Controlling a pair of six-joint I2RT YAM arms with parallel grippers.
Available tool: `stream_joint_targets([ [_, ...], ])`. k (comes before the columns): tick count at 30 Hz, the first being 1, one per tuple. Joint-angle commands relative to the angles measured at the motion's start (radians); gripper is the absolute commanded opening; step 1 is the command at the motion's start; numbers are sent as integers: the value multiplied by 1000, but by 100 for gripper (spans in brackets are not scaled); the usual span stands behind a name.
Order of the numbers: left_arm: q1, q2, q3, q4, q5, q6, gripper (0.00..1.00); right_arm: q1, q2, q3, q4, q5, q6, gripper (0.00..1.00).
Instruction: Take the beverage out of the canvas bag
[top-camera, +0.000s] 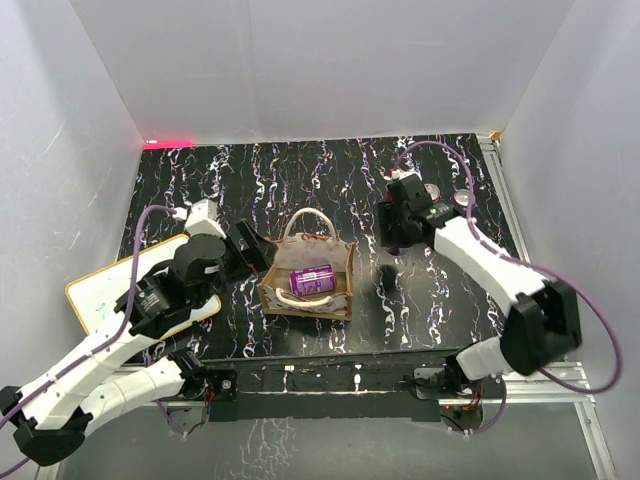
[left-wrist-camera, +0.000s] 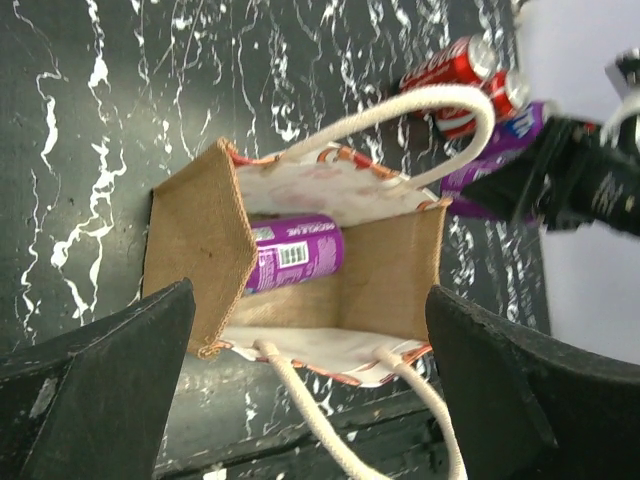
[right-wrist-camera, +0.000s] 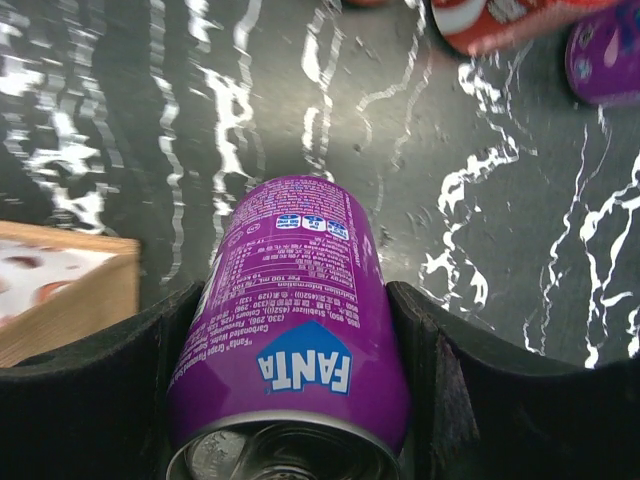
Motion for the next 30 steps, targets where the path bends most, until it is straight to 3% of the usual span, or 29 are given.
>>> stream_joint_targets([
  [1,0,20,22,-56,110,81,97,-117,119,168,-20,-133,-72,30],
  [9,0,80,38,-43,361,162,94,-173,374,366,-92,-166,-103,30],
  [16,0,119,16,80,602,233,91,-173,430,324,-4,-119,-113,32],
  [23,0,155,-9,157,773,240,82,-173,480,301,14,-57,-120,42],
  [30,1,175,-79,141,832,235,65,-173,457,269,27,-54,-119,70],
])
